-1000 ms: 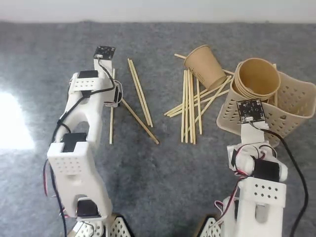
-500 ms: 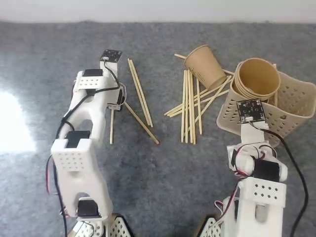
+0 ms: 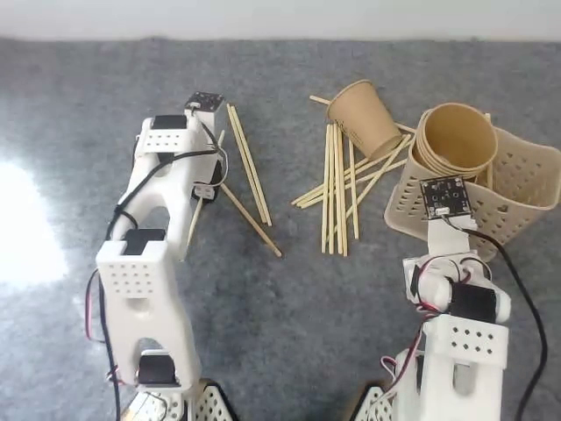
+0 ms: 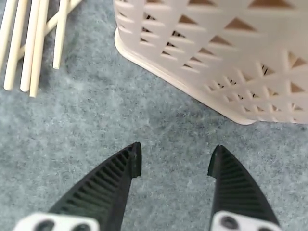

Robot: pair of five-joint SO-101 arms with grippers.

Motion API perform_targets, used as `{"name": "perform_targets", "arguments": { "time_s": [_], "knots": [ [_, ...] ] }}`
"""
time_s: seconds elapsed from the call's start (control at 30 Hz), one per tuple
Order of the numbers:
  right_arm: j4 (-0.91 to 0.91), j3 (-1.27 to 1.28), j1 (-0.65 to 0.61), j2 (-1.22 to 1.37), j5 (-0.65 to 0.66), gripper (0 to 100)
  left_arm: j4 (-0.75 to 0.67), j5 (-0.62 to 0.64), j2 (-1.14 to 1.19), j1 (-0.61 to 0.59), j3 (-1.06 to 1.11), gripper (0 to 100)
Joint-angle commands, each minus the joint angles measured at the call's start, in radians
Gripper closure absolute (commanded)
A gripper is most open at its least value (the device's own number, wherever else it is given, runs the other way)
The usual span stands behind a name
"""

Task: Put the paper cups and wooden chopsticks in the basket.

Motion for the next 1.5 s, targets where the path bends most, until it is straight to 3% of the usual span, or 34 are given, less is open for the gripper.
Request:
{"name": "perform_targets", "arguments": {
  "time_s": [0.0,0.3,0.63,0.8,0.9,0.97,1.1,1.27,1.47],
  "knots": [
    [-0.013,-0.003,-0.007,-0.015,-0.008,76.8,0.115,-0.025,-0.123,0.012,-0.074,99],
    [-0.012,-0.003,-0.007,-0.015,-0.008,76.8,0.284,-0.103,-0.437,0.097,-0.087,99],
    [-0.056,0.058,-0.007,-0.016,-0.006,76.8,0.287,-0.112,-0.778,0.265,-0.022,99],
    [-0.022,0.068,0.001,-0.016,0.002,76.8,0.287,0.032,-0.941,0.353,-0.015,99],
    [0.022,0.068,0.005,-0.016,0.129,76.8,0.285,0.086,-1.017,0.413,0.015,99],
    [0.05,0.064,0.045,-0.016,0.196,76.8,0.282,0.112,-1.071,0.454,0.035,99],
    [0.051,0.06,0.166,-0.03,0.209,76.8,0.262,0.146,-1.192,0.549,0.048,99],
    [0.076,0.061,0.358,-0.199,0.281,77.5,0.212,0.098,-1.27,0.631,0.05,99],
    [0.104,0.069,0.639,-0.568,0.299,99.4,0.15,0.052,-1.28,0.64,0.048,99]
  ]
}}
